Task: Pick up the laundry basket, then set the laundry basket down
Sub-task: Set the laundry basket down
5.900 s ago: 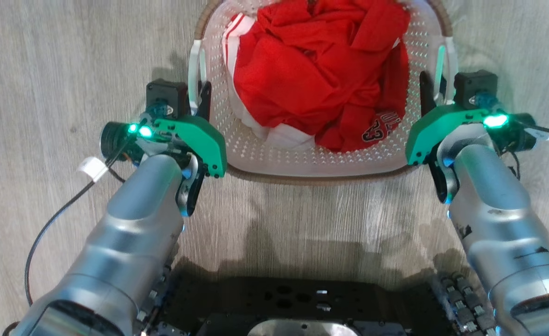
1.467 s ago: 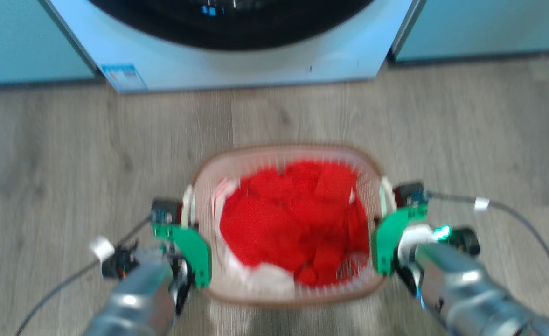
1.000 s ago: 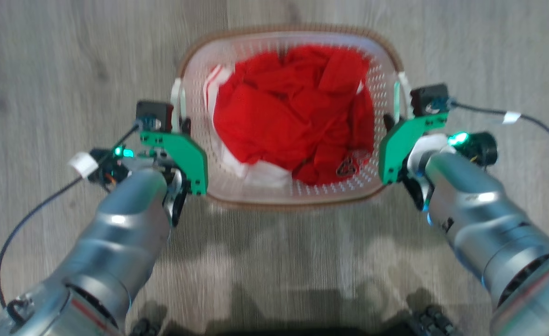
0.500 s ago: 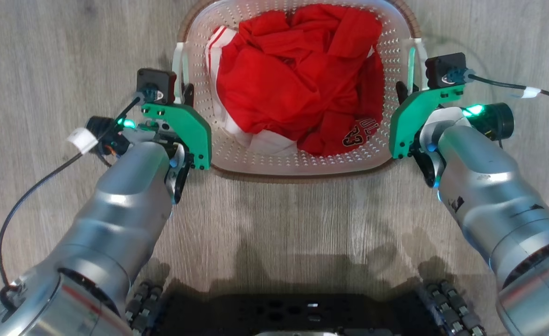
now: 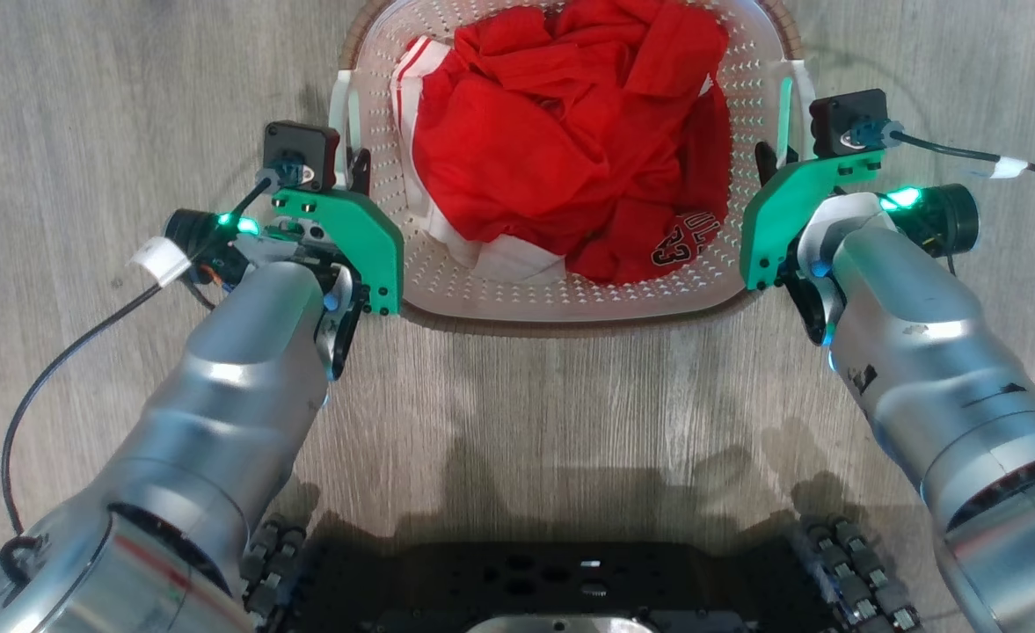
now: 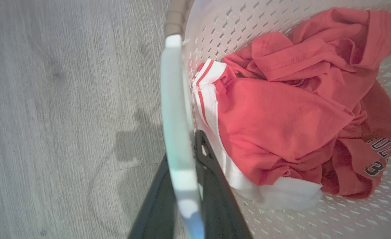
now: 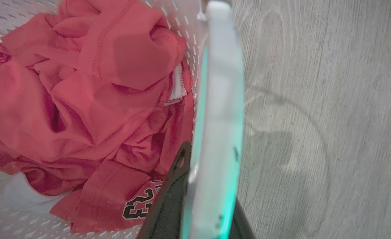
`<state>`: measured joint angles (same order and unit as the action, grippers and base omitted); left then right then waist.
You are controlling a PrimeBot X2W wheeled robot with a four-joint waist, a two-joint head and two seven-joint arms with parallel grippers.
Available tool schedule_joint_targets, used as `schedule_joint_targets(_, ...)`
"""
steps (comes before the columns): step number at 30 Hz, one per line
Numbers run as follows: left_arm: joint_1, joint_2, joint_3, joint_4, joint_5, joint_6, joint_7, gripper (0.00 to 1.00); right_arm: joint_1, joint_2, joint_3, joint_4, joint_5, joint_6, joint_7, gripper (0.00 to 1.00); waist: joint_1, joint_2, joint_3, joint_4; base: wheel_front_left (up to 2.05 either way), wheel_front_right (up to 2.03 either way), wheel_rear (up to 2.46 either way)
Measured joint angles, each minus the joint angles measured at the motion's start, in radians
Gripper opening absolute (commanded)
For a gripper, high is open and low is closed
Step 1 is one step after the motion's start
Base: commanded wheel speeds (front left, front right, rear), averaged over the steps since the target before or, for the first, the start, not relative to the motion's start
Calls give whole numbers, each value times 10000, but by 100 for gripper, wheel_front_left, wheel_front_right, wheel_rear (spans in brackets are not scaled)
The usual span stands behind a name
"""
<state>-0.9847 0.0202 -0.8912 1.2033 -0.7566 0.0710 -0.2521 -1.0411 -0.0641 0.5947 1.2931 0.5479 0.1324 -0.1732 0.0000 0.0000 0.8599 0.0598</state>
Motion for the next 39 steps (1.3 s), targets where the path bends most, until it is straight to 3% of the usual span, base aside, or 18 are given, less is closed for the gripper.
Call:
schedule_joint_targets(12, -12, -61, 199, 13, 174, -17, 0, 0, 5, 65, -1124, -6, -1158, 2, 90, 0, 0, 0, 247, 90, 0, 0, 0)
schedule_joint_targets(24, -12, -69, 155, -15, 174, -94, 0, 0, 8, 75, -1348, -6, -1350, 10, 128, 0, 0, 0, 318, 125, 0, 0, 0)
schedule_joint_targets(28, -48, -69, 125, -8, 173, -88, -2, 0, 18, 67, -1340, 10, -1438, 10, 134, 35, 0, 0, 304, 108, 0, 0, 0)
schedule_joint_targets(31, -109, -59, 113, 12, 171, -63, -31, 37, 17, 44, -1342, 10, -1438, 10, 134, 55, 0, 0, 292, 96, 0, 0, 0)
schedule_joint_targets(32, -132, -52, 107, 42, 163, -4, -31, 48, 17, 36, -1344, 10, -1438, 10, 134, 76, 0, 0, 284, 91, 0, 0, 0)
schedule_joint_targets(34, -161, -8, 88, 119, 48, 0, -31, 56, 16, 21, -1344, 15, -1438, 10, 134, 97, 0, 0, 259, 77, 0, 0, 0)
schedule_joint_targets(36, -159, 23, 23, 171, -71, 2, -29, 100, 17, -29, -1344, 25, -1438, 10, 134, 100, 0, 0, 224, 66, 0, 0, 0)
schedule_joint_targets(39, -159, 23, -42, 188, -199, 10, -27, 100, 17, -58, -1348, 36, -1438, 10, 134, 100, 0, 0, 160, 60, 0, 0, 0)
